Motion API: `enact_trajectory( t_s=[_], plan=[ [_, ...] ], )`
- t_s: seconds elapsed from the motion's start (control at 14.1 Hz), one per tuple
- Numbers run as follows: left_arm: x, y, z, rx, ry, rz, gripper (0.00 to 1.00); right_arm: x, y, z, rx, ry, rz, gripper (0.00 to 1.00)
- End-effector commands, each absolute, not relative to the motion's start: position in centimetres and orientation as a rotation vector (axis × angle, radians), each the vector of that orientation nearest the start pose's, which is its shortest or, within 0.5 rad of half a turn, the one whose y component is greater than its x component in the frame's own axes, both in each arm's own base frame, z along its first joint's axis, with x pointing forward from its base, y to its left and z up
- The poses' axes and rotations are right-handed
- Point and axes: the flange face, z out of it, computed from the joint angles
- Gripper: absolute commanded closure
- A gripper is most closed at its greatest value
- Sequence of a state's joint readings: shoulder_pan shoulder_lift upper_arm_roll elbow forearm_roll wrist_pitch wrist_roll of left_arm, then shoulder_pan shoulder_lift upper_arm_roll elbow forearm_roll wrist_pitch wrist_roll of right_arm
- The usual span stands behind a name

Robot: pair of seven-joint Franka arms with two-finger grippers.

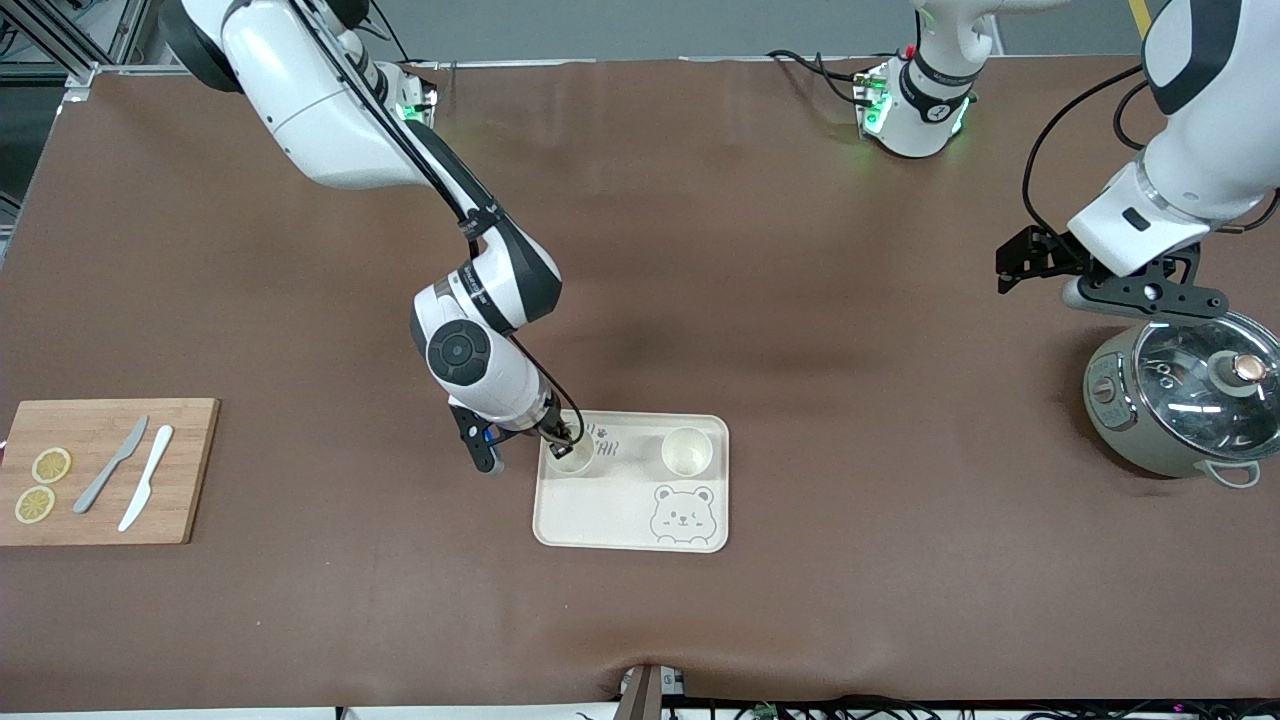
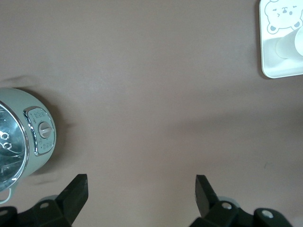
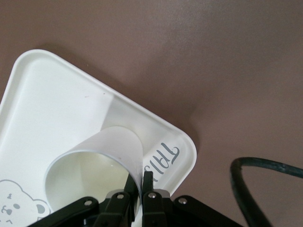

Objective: Place white IKEA cup upright on tray with both arms
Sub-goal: 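Lower the held cup onto the tray beside the first cup, right gripper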

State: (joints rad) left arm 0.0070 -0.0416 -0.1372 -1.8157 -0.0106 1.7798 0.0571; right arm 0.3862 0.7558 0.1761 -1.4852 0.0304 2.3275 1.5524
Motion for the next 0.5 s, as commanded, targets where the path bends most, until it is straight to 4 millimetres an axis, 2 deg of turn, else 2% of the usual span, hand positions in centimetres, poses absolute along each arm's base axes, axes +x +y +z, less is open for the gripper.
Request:
enact_trajectory(
  t_s=[0.0, 0.07, 0.14, 0.28, 0.43],
  plan=[
    [55.3, -6.7, 55.6, -3.117, 0.3, -0.012, 0.0, 62.7, 37.6, 24.3, -2.583, 1.51, 0.091, 0.41],
    [55.3, -6.7, 55.9, -3.117, 0.295, -0.019, 0.0, 63.1, 37.0, 24.7, -2.581, 1.51, 0.091, 0.04],
    [55.4, -6.7, 56.0, -3.118, 0.292, -0.022, 0.0, 63.2, 36.7, 24.7, -2.584, 1.52, 0.099, 0.0],
    [55.4, -6.7, 55.9, -3.119, 0.283, -0.019, 0.0, 63.3, 36.6, 25.1, -2.591, 1.525, 0.107, 0.0],
    [55.5, -6.8, 55.6, -3.119, 0.285, -0.012, 0.0, 63.5, 36.4, 26.5, -2.606, 1.535, 0.128, 0.0]
  ],
)
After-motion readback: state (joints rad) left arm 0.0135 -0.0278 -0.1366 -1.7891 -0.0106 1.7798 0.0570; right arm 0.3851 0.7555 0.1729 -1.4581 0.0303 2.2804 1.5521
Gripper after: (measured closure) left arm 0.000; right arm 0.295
